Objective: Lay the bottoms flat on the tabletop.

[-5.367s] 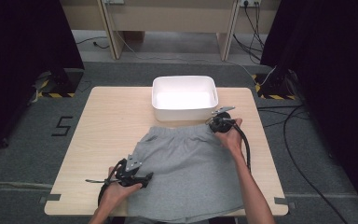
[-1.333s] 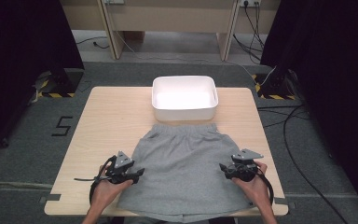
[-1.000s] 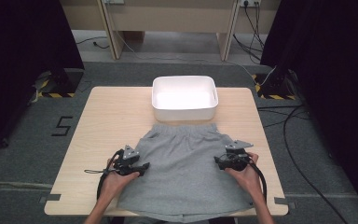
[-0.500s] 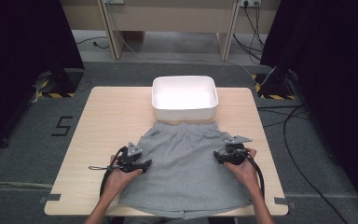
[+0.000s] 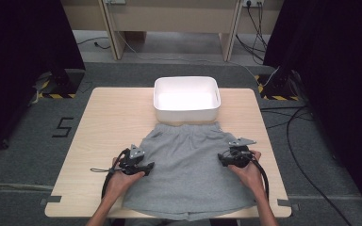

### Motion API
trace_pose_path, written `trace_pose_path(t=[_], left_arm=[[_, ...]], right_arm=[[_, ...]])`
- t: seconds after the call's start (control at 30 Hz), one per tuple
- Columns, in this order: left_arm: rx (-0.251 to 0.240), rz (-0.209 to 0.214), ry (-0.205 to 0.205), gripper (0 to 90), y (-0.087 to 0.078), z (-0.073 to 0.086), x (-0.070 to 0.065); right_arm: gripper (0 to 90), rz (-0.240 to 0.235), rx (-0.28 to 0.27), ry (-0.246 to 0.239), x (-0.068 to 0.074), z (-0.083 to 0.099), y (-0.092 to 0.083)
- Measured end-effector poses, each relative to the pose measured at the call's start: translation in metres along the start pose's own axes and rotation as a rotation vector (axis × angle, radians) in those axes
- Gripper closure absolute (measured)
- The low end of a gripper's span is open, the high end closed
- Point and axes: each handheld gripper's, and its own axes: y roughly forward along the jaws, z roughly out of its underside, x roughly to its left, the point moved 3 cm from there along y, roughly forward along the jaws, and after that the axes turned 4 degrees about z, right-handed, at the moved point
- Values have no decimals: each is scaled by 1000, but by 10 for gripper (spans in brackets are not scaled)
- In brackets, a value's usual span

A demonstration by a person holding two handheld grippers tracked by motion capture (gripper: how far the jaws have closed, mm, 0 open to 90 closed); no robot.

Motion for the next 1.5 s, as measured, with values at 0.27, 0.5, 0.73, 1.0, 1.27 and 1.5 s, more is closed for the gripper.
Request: trace_pose_path(t=[0.27,0.5,0.73,1.0,1.27,1.5], left_arm=[[-18,13,-20,408,-2,-1,2],[-60,2,-66,392,-10,-6,15],[-51,-6,-70,384,-11,-6,22],[-58,-7,-91,374,-12,-12,33],[-38,-1,-114,370,-3,-11,39],[-32,-17,-111,352,-1,-15,43]], right_arm=[[359,11,2,-26,6,0,-10],[359,-40,-69,-22,23,-6,-27],[360,-92,-113,-29,46,-7,-40],[361,-141,-128,-73,71,-4,-46],[362,-184,-141,-124,93,-4,-50],[362,-215,-141,-156,112,-5,-52]])
